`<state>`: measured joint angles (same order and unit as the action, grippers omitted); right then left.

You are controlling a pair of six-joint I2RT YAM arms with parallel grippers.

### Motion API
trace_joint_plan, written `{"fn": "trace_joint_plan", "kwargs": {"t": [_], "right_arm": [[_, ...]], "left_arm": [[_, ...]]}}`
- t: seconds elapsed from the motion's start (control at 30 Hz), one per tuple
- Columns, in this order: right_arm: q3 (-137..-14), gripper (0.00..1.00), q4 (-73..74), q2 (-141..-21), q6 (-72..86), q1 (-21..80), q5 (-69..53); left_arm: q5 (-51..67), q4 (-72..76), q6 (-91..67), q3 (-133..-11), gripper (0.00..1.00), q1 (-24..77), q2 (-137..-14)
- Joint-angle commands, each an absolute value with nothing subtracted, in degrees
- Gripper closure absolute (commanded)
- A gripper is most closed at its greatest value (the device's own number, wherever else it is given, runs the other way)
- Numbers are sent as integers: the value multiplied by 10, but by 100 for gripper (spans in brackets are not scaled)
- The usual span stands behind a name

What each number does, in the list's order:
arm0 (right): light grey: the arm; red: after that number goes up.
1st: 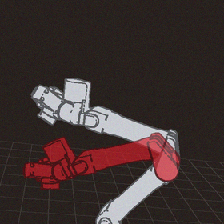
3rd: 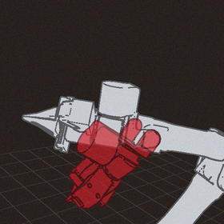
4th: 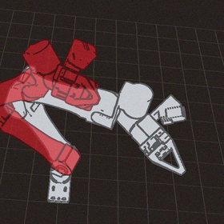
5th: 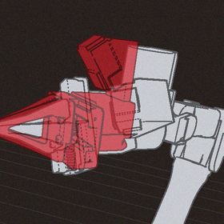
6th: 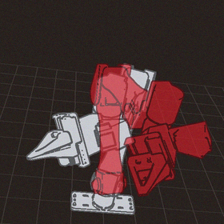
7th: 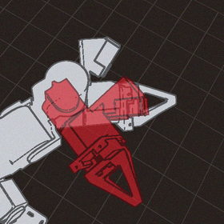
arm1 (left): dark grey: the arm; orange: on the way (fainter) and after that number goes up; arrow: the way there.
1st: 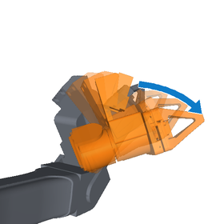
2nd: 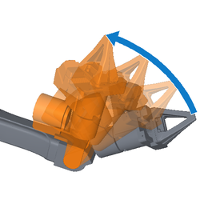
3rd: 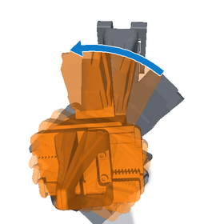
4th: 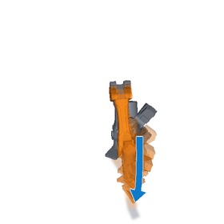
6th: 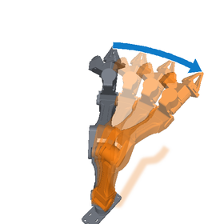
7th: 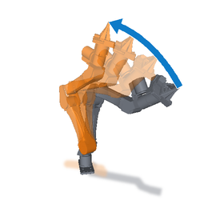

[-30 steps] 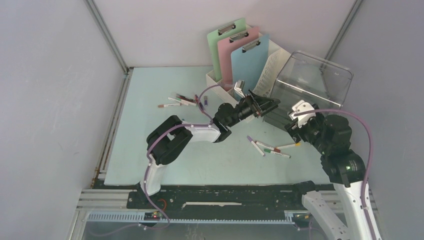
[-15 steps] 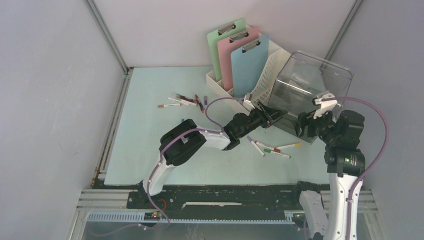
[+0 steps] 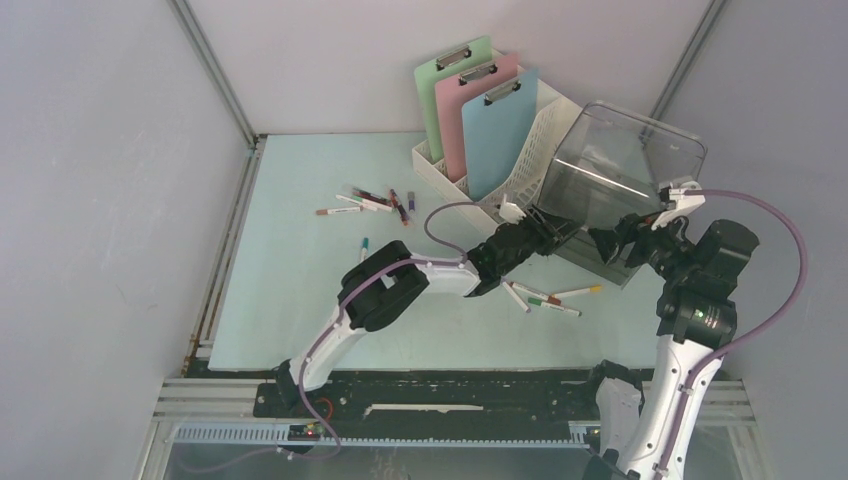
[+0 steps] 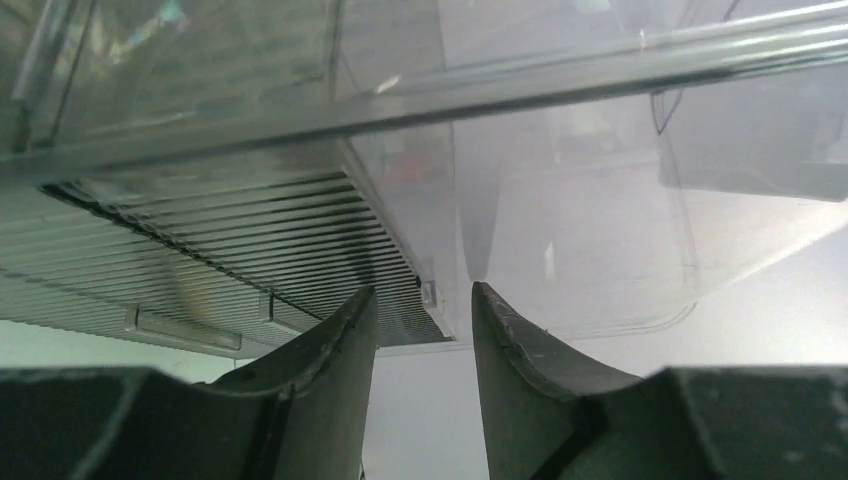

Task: Organize the desk
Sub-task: Open the storage box at the center of the board.

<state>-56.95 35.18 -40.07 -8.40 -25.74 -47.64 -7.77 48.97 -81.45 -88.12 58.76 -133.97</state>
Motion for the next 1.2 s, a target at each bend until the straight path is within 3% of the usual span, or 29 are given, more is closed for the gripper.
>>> {"fn": "trace_joint_plan", "kwargs": {"t": [0.0, 0.2, 0.53, 0.77, 1.17], "right_arm": [[-592, 26, 331, -399, -65, -264, -503], [-592, 27, 331, -404, -62, -266, -510], [-592, 27, 363, -397, -86, -270, -507], [-607, 26, 422, -385, -117, -288, -515], [-709, 25, 603, -441, -238, -456, -621]], "left_arm": [[-122, 457, -831, -933, 55, 591, -1359], [-140, 417, -849, -955, 67, 593, -1365], [-176, 317, -890, -947, 99, 593, -1330], [-190, 335, -891, -898, 100, 594, -1260], [-209, 418, -872, -819, 100, 603, -1162]]}}
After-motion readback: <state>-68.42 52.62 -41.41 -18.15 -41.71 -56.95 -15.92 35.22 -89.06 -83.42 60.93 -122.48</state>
